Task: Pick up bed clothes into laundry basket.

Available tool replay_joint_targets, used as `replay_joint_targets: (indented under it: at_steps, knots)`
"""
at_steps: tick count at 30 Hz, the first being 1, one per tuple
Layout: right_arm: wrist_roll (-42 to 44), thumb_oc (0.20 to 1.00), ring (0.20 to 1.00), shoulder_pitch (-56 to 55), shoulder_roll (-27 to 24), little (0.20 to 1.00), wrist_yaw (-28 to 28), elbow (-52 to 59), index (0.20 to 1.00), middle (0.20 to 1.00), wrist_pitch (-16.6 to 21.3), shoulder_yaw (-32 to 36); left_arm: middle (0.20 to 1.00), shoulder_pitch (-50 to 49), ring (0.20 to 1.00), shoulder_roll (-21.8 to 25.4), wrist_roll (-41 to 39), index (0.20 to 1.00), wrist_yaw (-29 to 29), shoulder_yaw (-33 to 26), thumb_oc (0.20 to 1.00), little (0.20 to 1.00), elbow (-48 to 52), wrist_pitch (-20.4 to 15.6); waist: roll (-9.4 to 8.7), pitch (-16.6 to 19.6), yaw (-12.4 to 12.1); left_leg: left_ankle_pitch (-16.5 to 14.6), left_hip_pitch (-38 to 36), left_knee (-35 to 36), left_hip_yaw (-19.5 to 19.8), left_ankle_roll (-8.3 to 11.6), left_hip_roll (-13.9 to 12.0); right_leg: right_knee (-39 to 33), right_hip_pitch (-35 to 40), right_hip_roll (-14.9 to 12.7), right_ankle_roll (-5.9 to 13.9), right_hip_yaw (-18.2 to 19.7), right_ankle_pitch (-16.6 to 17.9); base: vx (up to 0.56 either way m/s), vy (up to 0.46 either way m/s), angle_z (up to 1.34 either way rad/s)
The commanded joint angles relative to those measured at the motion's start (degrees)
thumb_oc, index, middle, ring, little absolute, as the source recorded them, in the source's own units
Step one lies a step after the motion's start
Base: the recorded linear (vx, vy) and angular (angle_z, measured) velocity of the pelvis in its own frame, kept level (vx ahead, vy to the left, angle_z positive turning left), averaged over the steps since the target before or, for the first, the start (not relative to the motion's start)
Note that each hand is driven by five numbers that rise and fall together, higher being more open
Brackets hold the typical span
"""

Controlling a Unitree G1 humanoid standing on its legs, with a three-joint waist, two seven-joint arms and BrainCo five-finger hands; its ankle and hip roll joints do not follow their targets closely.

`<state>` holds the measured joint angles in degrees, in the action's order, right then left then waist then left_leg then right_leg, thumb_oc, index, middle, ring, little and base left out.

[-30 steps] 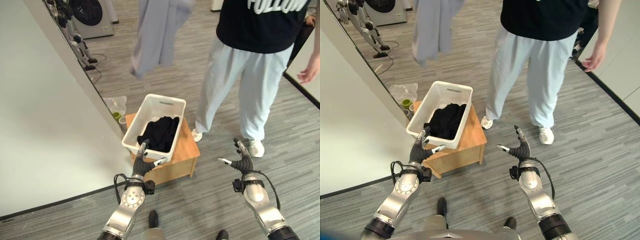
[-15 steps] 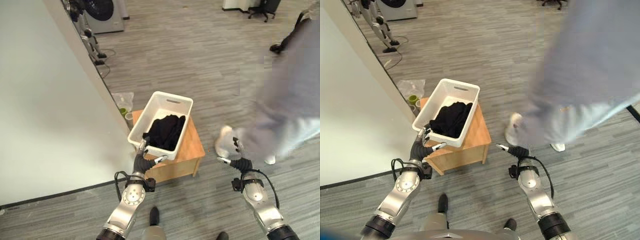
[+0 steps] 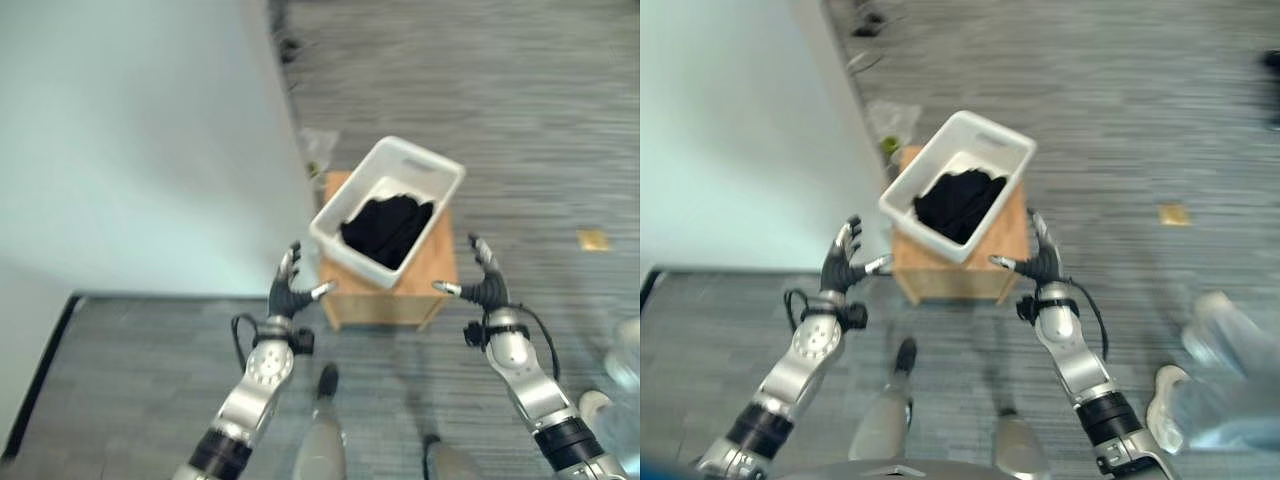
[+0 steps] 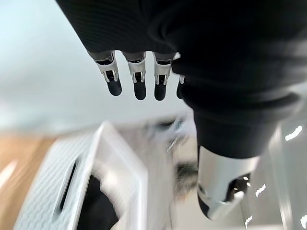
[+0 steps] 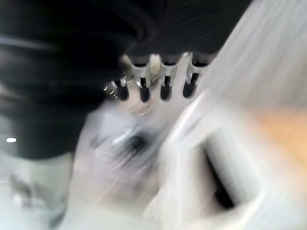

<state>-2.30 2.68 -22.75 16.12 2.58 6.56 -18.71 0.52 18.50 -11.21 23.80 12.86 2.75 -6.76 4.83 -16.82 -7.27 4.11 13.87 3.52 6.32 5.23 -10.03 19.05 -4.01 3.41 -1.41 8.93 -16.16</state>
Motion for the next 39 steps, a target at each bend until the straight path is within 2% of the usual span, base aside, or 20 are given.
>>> replay_joint_targets:
  at_steps: [1, 3, 4, 6, 9, 10, 12, 15, 19, 20, 21, 22, 23, 26, 27, 28, 30, 33, 38, 39]
  knots:
    - [-0.42, 1.000, 1.000, 1.10, -4.33, 1.000, -2.22, -1.06, 1.000, 1.000, 3.19, 1.65, 1.000, -3.15, 1.000, 0.19, -1.22, 1.000, -0.33, -0.51, 1.000, 1.000, 0.55, -3.76, -2.31, 0.84, 0.12, 4.92, -4.50, -0.15, -8.79, 1.52, 0.08, -20.91, 10.07, -6.88, 5.31, -12.00, 8.28, -0.30, -0.187, 0.89]
    - [-0.07, 1.000, 1.000, 1.17, -4.36, 1.000, -2.75, -1.17, 1.000, 1.000, 3.42, 2.43, 1.000, -5.81, 1.000, -0.01, -1.60, 1.000, -2.03, -1.74, 1.000, 1.000, 0.48, -4.28, -3.06, 0.86, 1.92, 0.41, -5.98, -7.77, -18.81, 0.24, -1.87, -21.69, 9.27, -7.76, 4.95, -18.42, 9.56, -0.41, -0.256, 1.70]
    - [-0.07, 1.000, 1.000, 1.19, -4.36, 1.000, -2.75, -1.17, 1.000, 1.000, 3.42, 2.41, 1.000, -5.83, 1.000, -0.01, -1.61, 1.000, -2.04, -1.77, 1.000, 1.000, 0.51, -4.27, -3.01, 0.96, 1.97, 0.45, -5.72, -7.91, -18.72, 0.24, -1.96, -21.75, 9.14, -7.67, 4.91, -18.46, 9.70, -0.33, -0.217, 1.91]
    - [-0.23, 1.000, 1.000, 0.01, -4.04, 1.000, -3.26, -0.68, 1.000, 1.000, 3.43, 3.06, 1.000, -7.83, 1.000, -0.55, -1.94, 1.000, -2.56, -2.38, 1.000, 1.000, 0.48, -4.51, -3.80, 1.35, 3.04, -5.00, -8.14, -14.11, -21.08, -0.39, -1.28, -22.20, 9.07, -8.94, 4.79, -22.36, 10.54, -0.23, -0.163, 0.91]
    - [-0.41, 1.000, 1.000, -0.56, -3.45, 1.000, -3.44, -0.73, 1.000, 1.000, 3.37, 3.61, 1.000, -9.57, 1.000, -1.19, -2.74, 1.000, -3.25, -3.05, 1.000, 1.000, 0.42, -4.60, -4.34, 2.35, 4.15, -7.96, -11.52, -20.79, -25.09, -0.80, -1.72, -22.49, 8.73, -9.56, 4.21, -27.52, 11.19, -0.18, -0.197, 0.79]
    - [-0.24, 1.000, 1.000, -0.77, -2.57, 1.000, -3.69, -1.25, 1.000, 1.000, 3.01, 4.30, 1.000, -10.18, 1.000, -1.47, -3.87, 1.000, -3.78, -3.87, 1.000, 1.000, -0.10, -4.25, -4.66, 3.98, 5.41, -11.13, -17.16, -24.94, -32.01, -0.01, -4.12, -22.16, 8.63, -9.84, 3.59, -33.58, 10.31, -0.13, -0.195, 1.67]
    - [-0.17, 1.000, 1.000, -0.84, -1.44, 1.000, -3.52, -1.60, 1.000, 1.000, 2.69, 5.41, 1.000, -9.94, 1.000, -1.51, -4.53, 1.000, -4.14, -4.50, 1.000, 1.000, -0.35, -3.54, -5.11, 5.30, 6.31, -12.48, -21.36, -26.20, -37.32, 0.71, -4.76, -21.32, 8.22, -10.69, 2.58, -40.74, 10.39, -0.21, -0.176, 1.59]
    - [-0.13, 1.000, 1.000, -1.12, -0.62, 1.000, -3.25, -2.69, 1.000, 1.000, 2.32, 7.51, 1.000, -8.45, 1.000, -0.97, -5.38, 1.000, -5.15, -4.20, 1.000, 1.000, -1.34, -2.51, -5.93, 7.41, 8.48, -13.45, -25.30, -21.06, -44.40, 1.04, -6.14, -20.68, 7.35, -12.77, 1.91, -51.45, 11.07, -0.24, -0.031, 2.66]
    - [-2.65, 1.000, 1.000, -1.00, -1.05, 1.000, -3.36, -5.21, 1.000, 1.000, 1.16, 8.54, 1.000, -8.52, 1.000, -0.26, -6.14, 1.000, -7.14, -4.59, 1.000, 1.000, -1.21, -1.46, -5.81, 7.95, 9.24, -11.48, -27.12, -2.46, -40.53, -0.97, -0.87, -12.98, 2.54, -17.62, 4.47, -57.43, 14.64, -0.22, 0.173, 2.38]
    - [-3.21, 1.000, 1.000, -0.48, -0.97, 1.000, -3.79, -5.46, 1.000, 1.000, 0.88, 8.53, 1.000, -8.68, 1.000, 0.13, -6.09, 1.000, -7.51, -5.03, 1.000, 1.000, -0.83, -1.76, -5.43, 7.09, 9.42, -10.99, -28.33, 0.73, -39.97, -1.19, -0.52, -7.92, 0.22, -19.83, 6.27, -57.23, 16.58, -0.19, 0.217, 1.67]
    - [-3.59, 1.000, 1.000, 0.39, -0.84, 1.000, -4.18, -5.61, 1.000, 1.000, 0.70, 8.25, 1.000, -8.66, 1.000, 0.34, -5.85, 1.000, -7.45, -5.33, 1.000, 1.000, -0.75, -1.90, -5.61, 5.94, 10.28, -11.29, -28.03, 1.20, -38.73, -1.36, -0.27, -2.94, -2.85, -22.56, 9.85, -55.03, 19.52, -0.25, 0.101, 1.25]
    - [-4.07, 1.000, 1.000, 1.36, -0.81, 1.000, -4.15, -5.86, 1.000, 1.000, 0.59, 7.90, 1.000, -8.19, 1.000, 0.76, -5.59, 1.000, -6.96, -5.42, 1.000, 1.000, -1.13, -2.28, -5.82, 4.97, 10.94, -11.02, -27.03, 1.39, -36.99, -1.33, -0.60, -0.58, -5.38, -22.59, 13.58, -49.53, 21.00, -0.32, 0.019, 0.89]
    - [-4.21, 1.000, 1.000, 2.09, -0.65, 1.000, -4.06, -5.82, 1.000, 1.000, 0.60, 7.51, 1.000, -7.68, 1.000, 1.14, -5.70, 1.000, -6.60, -5.21, 1.000, 1.000, -1.46, -2.56, -6.15, 4.63, 11.47, -10.39, -25.50, 1.48, -35.20, -1.53, -0.79, -0.15, -6.70, -20.82, 14.49, -43.15, 19.42, -0.31, -0.052, 1.10]
    - [-3.28, 1.000, 1.000, 2.08, 0.29, 1.000, -3.23, -5.46, 1.000, 1.000, 0.67, 7.72, 1.000, -6.45, 1.000, 2.11, -5.98, 1.000, -6.32, -5.44, 1.000, 1.000, -2.59, -2.97, -6.86, 3.54, 10.96, -7.66, -20.74, 1.48, -28.90, -1.49, -0.29, -0.58, -7.06, -15.52, 11.84, -26.51, 14.39, -0.28, -0.131, 1.25]
    - [-3.02, 1.000, 1.000, 1.77, 1.02, 1.000, -2.95, -5.26, 1.000, 1.000, 0.47, 7.73, 1.000, -5.42, 1.000, 2.33, -6.00, 1.000, -5.90, -5.09, 1.000, 1.000, -3.75, -2.51, -7.23, 3.59, 10.84, -6.42, -18.30, 1.48, -23.36, -1.95, 0.68, 1.31, -5.02, -12.71, 10.41, -17.50, 11.63, -0.17, -0.165, 1.22]
    - [-3.02, 1.000, 1.000, 1.80, 1.04, 1.000, -2.95, -5.27, 1.000, 1.000, 0.47, 7.74, 1.000, -5.39, 1.000, 2.35, -6.01, 1.000, -5.89, -5.10, 1.000, 1.000, -3.75, -2.50, -7.20, 3.69, 10.83, -6.24, -18.10, 1.48, -23.37, -1.91, 0.59, 1.12, -5.15, -12.60, 10.31, -17.53, 11.87, -0.04, -0.131, 1.42]
    - [-1.91, 1.000, 1.000, 2.42, 1.38, 1.000, -3.16, -5.79, 1.000, 1.000, 0.58, 6.91, 1.000, -4.52, 1.000, 2.59, -5.77, 1.000, -5.21, -5.40, 1.000, 1.000, -5.51, -2.61, -8.44, 4.47, 9.74, -5.04, -15.69, 1.48, -17.07, -1.89, 2.59, -4.43, 0.92, -10.77, 8.38, -9.80, 8.26, -0.01, -0.196, 1.78]
    - [-0.81, 1.000, 1.000, 4.28, 1.47, 1.000, -4.16, -6.27, 1.000, 1.000, 0.41, 5.64, 1.000, -4.97, 1.000, 2.55, -6.01, 1.000, -4.88, -6.81, 1.000, 1.000, -5.08, -2.81, -9.18, 5.81, 7.75, -4.14, -14.80, 1.48, -15.14, -1.51, 3.39, -11.83, 4.77, -10.64, 7.44, -9.84, 7.89, 0.02, -0.200, 1.17]
    - [0.35, 1.000, 1.000, 8.56, -0.02, 1.000, -5.93, -7.98, 1.000, 1.000, 0.96, 2.32, 1.000, -8.45, 1.000, 1.08, -7.19, 1.000, -5.27, -9.75, 1.000, 1.000, -4.26, -3.98, -7.99, 5.91, 5.29, -1.48, -12.90, 1.48, -13.94, -0.19, 2.97, -22.60, 9.79, -10.06, 6.60, -11.86, 10.90, -0.05, -0.166, 0.33]
    - [0.66, 1.000, 1.000, 9.46, -1.15, 1.000, -6.24, -8.19, 1.000, 1.000, 1.16, 2.08, 1.000, -8.87, 1.000, 0.78, -7.81, 1.000, -5.88, -10.08, 1.000, 1.000, -3.93, -4.25, -7.38, 4.94, 4.58, 0.80, -10.83, 1.48, -13.78, 1.02, 2.33, -24.05, 10.54, -9.90, 6.38, -14.02, 11.00, -0.20, -0.109, 0.55]
